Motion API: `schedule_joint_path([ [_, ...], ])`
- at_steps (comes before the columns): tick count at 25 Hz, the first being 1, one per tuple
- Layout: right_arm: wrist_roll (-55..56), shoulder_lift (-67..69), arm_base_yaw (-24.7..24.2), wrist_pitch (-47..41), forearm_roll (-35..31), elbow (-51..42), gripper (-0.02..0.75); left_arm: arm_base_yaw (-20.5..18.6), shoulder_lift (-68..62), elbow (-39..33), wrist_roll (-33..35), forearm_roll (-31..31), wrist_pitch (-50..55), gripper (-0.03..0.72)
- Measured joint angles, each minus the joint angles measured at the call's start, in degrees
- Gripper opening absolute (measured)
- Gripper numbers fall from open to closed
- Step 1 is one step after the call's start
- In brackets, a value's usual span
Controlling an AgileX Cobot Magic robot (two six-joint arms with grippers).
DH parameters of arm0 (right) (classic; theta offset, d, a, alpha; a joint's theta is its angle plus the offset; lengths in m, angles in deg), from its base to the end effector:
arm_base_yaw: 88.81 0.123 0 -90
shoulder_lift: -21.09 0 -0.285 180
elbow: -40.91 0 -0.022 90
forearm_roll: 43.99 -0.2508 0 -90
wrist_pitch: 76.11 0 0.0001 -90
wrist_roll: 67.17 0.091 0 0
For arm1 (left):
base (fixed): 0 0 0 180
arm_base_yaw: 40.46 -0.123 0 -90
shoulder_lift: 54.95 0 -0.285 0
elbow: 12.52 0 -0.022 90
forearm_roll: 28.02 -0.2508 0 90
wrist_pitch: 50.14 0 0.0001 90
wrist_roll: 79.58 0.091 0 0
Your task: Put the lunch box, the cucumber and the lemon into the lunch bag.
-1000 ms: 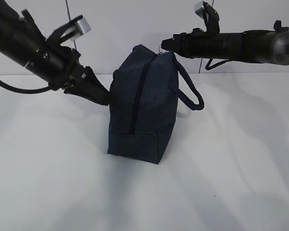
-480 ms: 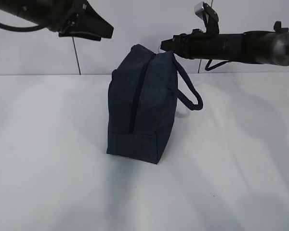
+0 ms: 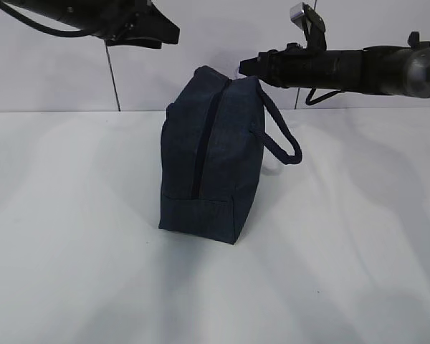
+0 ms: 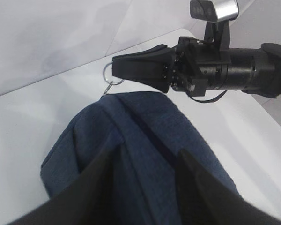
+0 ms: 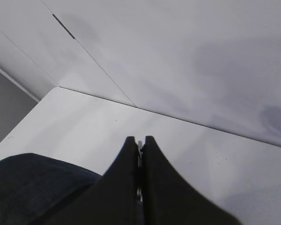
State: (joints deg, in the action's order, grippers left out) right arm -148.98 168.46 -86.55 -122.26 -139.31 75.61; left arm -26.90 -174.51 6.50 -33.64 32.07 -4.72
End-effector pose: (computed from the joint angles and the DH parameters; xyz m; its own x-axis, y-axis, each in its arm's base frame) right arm 0.5374 0.0867 0.1817 -0.4782 0.1713 -0.8614 -0.6054 0.6462 0.4647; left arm 0.4223 -0.1597 0.3032 -0.6426 0.0884 -0.7611 0.6105 0.6592 -0.4390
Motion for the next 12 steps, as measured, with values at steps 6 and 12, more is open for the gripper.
schedule_joint_path([
  [6,0.0,0.0,0.0,-0.1,0.0,0.0,0.008,2.6,-7.2,7.8,-2.9,-2.5,0.2,0.321],
  [12,0.0,0.0,0.0,-0.1,0.0,0.0,0.008,3.5,-12.0,11.7,-4.0,-3.9,0.3,0.321],
])
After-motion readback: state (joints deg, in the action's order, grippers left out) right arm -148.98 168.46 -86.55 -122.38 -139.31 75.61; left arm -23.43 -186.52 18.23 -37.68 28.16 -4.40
